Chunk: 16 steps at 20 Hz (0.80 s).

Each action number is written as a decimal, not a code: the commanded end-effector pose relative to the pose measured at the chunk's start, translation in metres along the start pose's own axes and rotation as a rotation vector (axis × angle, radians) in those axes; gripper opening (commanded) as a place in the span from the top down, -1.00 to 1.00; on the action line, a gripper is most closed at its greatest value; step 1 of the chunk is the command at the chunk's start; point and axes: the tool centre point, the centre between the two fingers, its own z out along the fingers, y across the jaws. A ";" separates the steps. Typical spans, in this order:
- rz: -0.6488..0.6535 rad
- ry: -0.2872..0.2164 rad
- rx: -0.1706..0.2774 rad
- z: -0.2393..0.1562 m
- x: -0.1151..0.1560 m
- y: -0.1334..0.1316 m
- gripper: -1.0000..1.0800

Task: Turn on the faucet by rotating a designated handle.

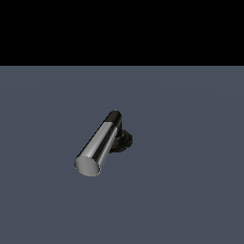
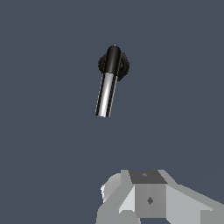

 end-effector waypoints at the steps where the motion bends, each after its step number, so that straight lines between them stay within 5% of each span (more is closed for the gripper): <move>1: 0.004 0.000 -0.001 0.012 0.001 -0.004 1.00; 16: 0.038 0.003 -0.013 0.132 0.013 -0.040 1.00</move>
